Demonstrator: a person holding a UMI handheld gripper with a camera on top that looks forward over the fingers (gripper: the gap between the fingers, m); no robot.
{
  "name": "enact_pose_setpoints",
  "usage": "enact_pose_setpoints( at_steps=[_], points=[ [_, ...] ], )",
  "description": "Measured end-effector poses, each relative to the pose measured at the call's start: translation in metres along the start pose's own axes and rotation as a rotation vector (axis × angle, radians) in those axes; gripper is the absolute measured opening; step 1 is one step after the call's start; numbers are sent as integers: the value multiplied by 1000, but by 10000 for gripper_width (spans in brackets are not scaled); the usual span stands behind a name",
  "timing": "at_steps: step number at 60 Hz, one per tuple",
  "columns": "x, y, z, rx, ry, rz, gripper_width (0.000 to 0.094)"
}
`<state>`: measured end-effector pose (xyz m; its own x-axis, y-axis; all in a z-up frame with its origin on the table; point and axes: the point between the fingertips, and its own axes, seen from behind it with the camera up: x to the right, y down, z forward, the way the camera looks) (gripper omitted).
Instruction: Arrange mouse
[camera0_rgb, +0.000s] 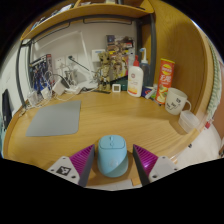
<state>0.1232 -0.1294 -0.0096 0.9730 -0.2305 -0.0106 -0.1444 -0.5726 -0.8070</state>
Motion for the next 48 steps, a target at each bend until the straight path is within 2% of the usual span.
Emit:
enact_pose_setpoints(
  at_steps=[6,12,20,22,23,34,38,48],
  points=[
    [0,-5,8,16,-11,-15,516],
    [0,-5,8,22,-6,-17,488],
    [-2,-3,8,-6,-7,-32,334],
    [-2,-1,8,-11,-5,-45,351],
    [-2,-2,8,-9,-3,-54,288],
    [-2,-16,3,-44,1,8,282],
    [2,-49,-3,-4,37,-10,283],
    [-30,-154,-9,113,21,-28,283]
  ],
)
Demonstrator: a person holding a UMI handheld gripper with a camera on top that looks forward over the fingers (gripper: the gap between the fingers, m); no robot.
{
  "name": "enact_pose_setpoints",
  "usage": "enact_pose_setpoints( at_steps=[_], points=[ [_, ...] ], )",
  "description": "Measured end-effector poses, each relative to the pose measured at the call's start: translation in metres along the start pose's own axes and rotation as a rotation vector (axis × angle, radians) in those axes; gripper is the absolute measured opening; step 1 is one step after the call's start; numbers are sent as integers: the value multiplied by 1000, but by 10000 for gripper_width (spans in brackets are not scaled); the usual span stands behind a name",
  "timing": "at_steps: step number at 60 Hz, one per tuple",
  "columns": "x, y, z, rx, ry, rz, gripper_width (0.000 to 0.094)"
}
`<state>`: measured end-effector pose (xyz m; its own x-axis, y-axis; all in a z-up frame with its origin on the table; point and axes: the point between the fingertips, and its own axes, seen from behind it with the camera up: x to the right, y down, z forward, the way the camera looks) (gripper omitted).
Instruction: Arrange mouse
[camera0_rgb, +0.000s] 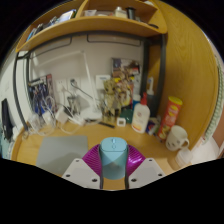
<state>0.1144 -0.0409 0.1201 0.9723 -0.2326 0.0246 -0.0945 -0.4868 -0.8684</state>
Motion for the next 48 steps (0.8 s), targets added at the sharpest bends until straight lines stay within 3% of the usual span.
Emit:
enact_pose_setpoints(
  at_steps=[8,16,29,42,43,44,48],
  points=[
    [-68,-66,10,60,-71,-25,285],
    [-148,-83,36,67,-149,-68,285],
    [-230,-18,92,-55,-212,-105,282],
    [-247,47,117,-162,-214,-124,294],
    [-248,51,117,-168,-214,-125,398],
    [-247,55,118,-174,-213,-127,334],
    [-247,71,119,-204,-214,-136,347]
  ],
)
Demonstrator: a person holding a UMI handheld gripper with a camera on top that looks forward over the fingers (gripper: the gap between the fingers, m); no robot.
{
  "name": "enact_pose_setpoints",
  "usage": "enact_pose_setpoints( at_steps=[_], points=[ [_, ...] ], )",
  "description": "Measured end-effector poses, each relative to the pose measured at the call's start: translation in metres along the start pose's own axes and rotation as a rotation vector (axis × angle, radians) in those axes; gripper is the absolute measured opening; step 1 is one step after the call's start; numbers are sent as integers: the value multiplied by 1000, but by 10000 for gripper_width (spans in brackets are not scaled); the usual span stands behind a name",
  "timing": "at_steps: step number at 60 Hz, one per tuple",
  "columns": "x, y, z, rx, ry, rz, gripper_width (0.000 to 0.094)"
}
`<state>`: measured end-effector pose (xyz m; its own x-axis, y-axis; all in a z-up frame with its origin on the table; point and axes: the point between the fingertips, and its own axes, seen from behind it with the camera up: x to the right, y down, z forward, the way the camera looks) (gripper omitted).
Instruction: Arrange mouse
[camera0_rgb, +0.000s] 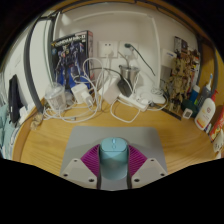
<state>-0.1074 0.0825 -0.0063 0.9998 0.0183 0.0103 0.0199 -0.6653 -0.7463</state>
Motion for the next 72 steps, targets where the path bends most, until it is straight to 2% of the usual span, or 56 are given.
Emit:
enact_pose_setpoints(
  at_steps=[8,14,19,21,42,58,72],
  points=[
    [2,6,1,20,14,-11,458],
    [3,8,2,1,18,32,535],
    [9,9,-5,-22,44,31,886],
    [10,6,-11,-16,48,22,854],
    [2,-48,-153,88,-12,16,861],
    [13,-55,-266,154,-72,34,858],
    [33,-41,-321,193,-86,-19,845]
  ],
)
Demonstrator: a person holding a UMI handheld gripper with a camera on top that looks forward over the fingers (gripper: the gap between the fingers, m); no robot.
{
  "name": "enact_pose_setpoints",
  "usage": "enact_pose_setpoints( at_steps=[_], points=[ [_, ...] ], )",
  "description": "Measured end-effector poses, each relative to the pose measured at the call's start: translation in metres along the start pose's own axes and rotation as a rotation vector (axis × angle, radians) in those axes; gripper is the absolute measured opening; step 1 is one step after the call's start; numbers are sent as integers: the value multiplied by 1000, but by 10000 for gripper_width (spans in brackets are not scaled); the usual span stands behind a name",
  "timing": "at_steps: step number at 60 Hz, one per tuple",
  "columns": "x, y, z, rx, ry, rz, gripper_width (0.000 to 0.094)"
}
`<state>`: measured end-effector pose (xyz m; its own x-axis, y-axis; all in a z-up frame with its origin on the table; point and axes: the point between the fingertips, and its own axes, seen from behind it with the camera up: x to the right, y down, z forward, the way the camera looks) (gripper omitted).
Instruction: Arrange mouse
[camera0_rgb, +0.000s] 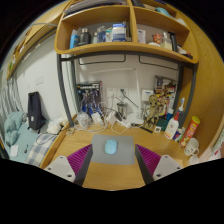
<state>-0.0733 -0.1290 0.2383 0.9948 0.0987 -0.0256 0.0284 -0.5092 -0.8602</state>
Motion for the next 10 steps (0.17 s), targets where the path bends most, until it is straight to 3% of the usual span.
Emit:
enact_pose_setpoints(
  at_steps=[10],
  points=[
    [9,18,-19,-13,0,-11,845]
  ],
)
